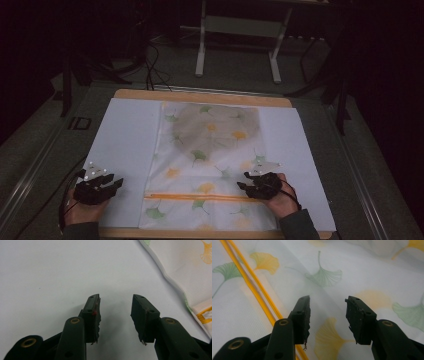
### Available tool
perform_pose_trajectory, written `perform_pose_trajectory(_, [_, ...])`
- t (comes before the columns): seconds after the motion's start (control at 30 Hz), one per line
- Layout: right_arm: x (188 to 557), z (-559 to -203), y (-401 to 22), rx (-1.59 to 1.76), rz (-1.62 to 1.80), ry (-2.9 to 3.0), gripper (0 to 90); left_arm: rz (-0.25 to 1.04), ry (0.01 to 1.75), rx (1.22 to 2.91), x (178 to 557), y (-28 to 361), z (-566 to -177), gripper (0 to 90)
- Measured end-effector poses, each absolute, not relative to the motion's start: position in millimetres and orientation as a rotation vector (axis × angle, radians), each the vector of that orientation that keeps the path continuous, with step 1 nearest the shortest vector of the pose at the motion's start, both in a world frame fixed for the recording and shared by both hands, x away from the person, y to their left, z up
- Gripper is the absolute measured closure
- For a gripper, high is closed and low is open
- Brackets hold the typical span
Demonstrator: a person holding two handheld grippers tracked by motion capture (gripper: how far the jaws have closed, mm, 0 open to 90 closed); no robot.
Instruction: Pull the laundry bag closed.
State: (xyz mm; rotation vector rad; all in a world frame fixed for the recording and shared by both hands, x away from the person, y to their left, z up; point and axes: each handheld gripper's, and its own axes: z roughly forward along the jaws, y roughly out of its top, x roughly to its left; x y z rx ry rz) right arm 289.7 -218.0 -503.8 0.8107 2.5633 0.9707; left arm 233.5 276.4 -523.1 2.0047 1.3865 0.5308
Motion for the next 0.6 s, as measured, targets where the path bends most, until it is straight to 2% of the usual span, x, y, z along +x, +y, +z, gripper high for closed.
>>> perform_pose_trajectory(0.4, [289, -502, -187, 0.731, 0.999, 2.612, 54.0, 0.521, 1.384, 2.015, 235, 274, -522, 56.9])
perform_pose_trajectory(0.6, [289, -503, -174, 0.682, 1.002, 2.653, 59.0, 0.516, 1.373, 2.023, 235, 273, -522, 58.5])
